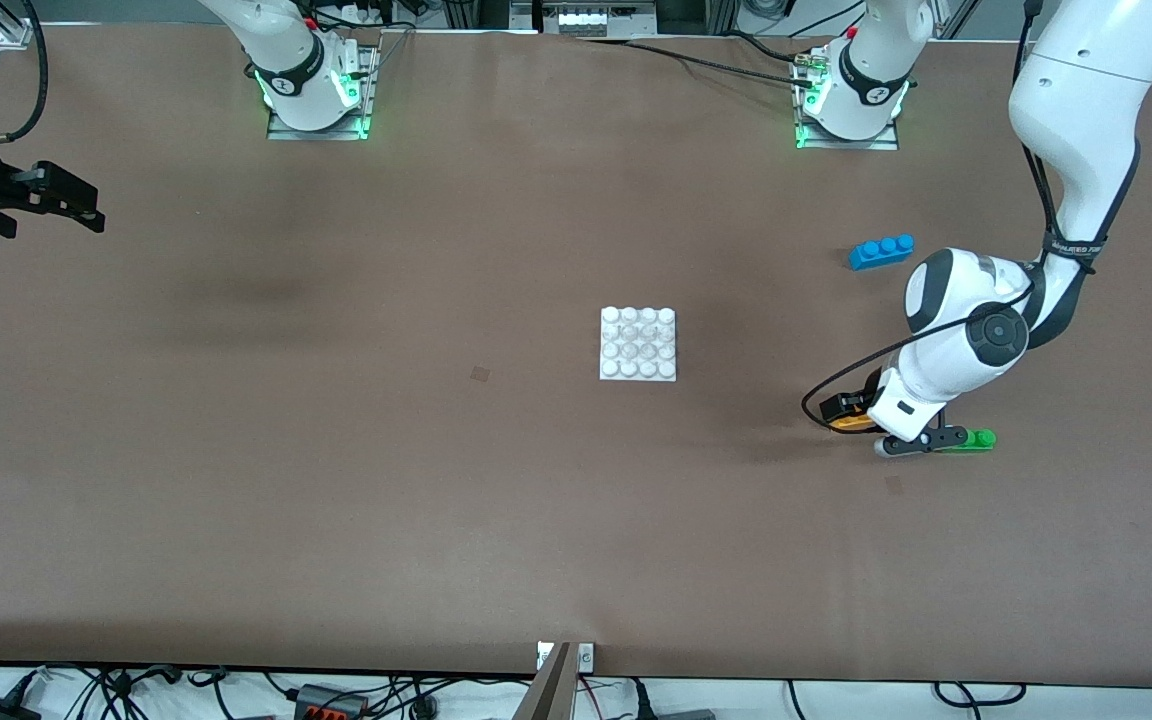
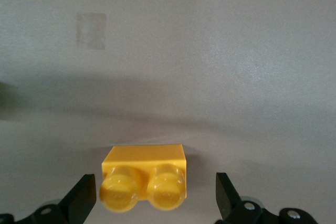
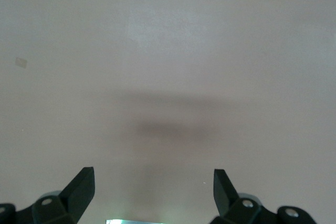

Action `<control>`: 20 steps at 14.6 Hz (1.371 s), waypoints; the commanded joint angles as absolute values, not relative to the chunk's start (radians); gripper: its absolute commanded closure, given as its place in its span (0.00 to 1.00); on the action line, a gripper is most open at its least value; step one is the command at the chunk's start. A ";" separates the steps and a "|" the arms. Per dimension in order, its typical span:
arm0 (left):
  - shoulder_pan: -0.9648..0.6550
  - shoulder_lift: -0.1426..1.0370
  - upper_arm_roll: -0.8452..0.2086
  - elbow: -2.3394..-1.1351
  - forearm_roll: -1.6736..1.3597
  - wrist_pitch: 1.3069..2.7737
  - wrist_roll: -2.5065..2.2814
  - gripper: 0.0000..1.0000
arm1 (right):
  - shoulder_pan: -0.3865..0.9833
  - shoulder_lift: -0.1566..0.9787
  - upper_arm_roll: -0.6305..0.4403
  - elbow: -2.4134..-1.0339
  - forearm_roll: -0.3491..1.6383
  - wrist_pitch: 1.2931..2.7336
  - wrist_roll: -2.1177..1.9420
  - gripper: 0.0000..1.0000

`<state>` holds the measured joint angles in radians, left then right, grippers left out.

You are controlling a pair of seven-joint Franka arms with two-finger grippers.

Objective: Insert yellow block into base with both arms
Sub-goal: 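Close the left gripper on the yellow brick and lift it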

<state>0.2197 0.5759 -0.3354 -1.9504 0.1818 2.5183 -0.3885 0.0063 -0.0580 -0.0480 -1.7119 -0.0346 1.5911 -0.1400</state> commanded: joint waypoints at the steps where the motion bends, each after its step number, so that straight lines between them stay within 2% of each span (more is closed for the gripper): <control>1: 0.218 0.603 -0.336 -1.924 0.242 2.530 -0.414 0.00 | 0.011 -0.057 -0.046 -1.697 -0.049 1.578 -0.132 0.00; 5: 0.224 0.614 -0.336 -1.924 0.245 2.543 -0.414 0.00 | 0.011 -0.057 -0.046 -1.697 -0.049 1.578 -0.132 0.00; 6: 0.224 0.617 -0.336 -1.924 0.245 2.545 -0.414 0.04 | 0.011 -0.057 -0.048 -1.697 -0.049 1.578 -0.132 0.00; 8: 0.224 0.615 -0.336 -1.922 0.264 2.545 -0.411 0.18 | 0.011 -0.057 -0.048 -1.697 -0.051 1.585 -0.132 0.00; 11: 0.225 0.615 -0.336 -1.910 0.288 2.539 -0.410 0.46 | 0.011 -0.057 -0.046 -1.695 -0.051 1.583 -0.132 0.00; 13: 0.216 0.612 -0.337 -1.907 0.288 2.530 -0.410 0.59 | 0.009 -0.057 -0.048 -1.697 -0.049 1.582 -0.132 0.00; 15: 0.215 0.604 -0.350 -1.872 0.290 2.472 -0.408 0.60 | 0.009 -0.057 -0.048 -1.697 -0.049 1.580 -0.132 0.00; 18: 0.192 0.598 -0.435 -1.746 0.288 2.245 -0.413 0.62 | 0.008 -0.057 -0.049 -1.697 -0.049 1.578 -0.132 0.00; 20: 0.192 0.598 -0.510 -1.733 0.275 2.230 -0.416 0.62 | 0.005 -0.055 -0.052 -1.697 -0.049 1.578 -0.132 0.00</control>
